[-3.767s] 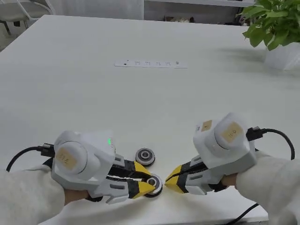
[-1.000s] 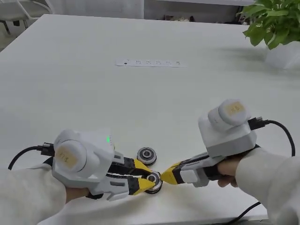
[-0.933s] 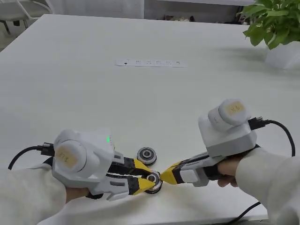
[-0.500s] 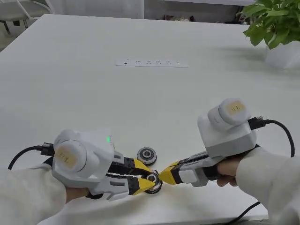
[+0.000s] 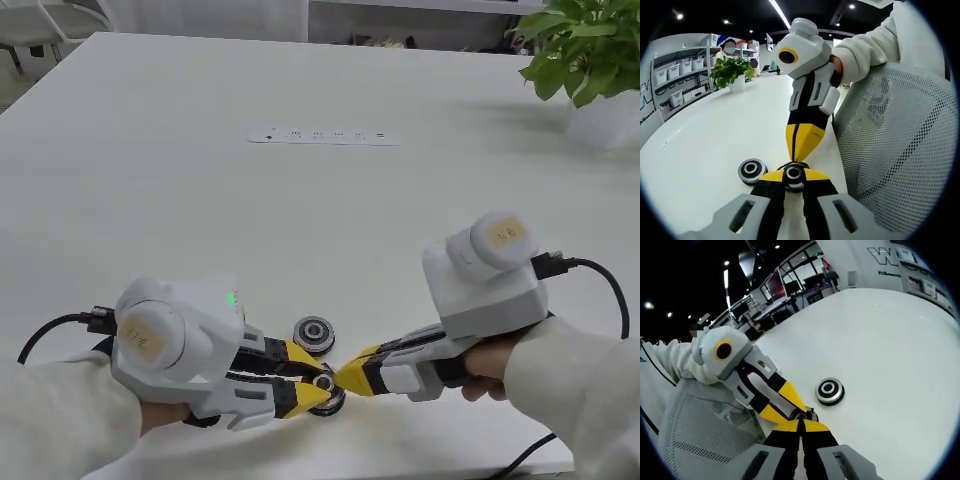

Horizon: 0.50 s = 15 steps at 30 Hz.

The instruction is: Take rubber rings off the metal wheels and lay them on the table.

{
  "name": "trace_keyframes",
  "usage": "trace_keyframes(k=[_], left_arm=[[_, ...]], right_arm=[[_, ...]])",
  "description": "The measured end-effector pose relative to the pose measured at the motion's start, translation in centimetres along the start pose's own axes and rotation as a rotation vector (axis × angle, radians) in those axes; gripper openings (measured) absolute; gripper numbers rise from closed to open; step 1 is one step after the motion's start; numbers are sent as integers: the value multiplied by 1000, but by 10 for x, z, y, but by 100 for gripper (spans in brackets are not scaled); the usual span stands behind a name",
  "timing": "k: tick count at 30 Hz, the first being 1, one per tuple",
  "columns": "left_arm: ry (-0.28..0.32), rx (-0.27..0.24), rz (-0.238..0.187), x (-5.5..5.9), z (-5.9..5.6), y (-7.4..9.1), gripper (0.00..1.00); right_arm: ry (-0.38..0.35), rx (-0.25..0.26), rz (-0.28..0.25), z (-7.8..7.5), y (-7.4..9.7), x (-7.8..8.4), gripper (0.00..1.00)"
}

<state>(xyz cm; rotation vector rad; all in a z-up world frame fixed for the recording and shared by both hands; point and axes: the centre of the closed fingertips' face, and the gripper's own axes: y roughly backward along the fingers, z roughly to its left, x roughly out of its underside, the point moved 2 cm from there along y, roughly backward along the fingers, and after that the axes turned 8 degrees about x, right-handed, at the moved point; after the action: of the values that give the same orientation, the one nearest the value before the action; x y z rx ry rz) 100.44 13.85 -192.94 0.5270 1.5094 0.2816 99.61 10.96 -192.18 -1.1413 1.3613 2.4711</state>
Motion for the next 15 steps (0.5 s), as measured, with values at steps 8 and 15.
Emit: trace_keyframes(k=[8,15], left_arm=[[15,-5,0,0,0,0,7],[24,5,46,-1,0,2,7]], right_arm=[[2,9,-21,-2,1,-4,0],[6,15,-7,-3,0,-1,0]])
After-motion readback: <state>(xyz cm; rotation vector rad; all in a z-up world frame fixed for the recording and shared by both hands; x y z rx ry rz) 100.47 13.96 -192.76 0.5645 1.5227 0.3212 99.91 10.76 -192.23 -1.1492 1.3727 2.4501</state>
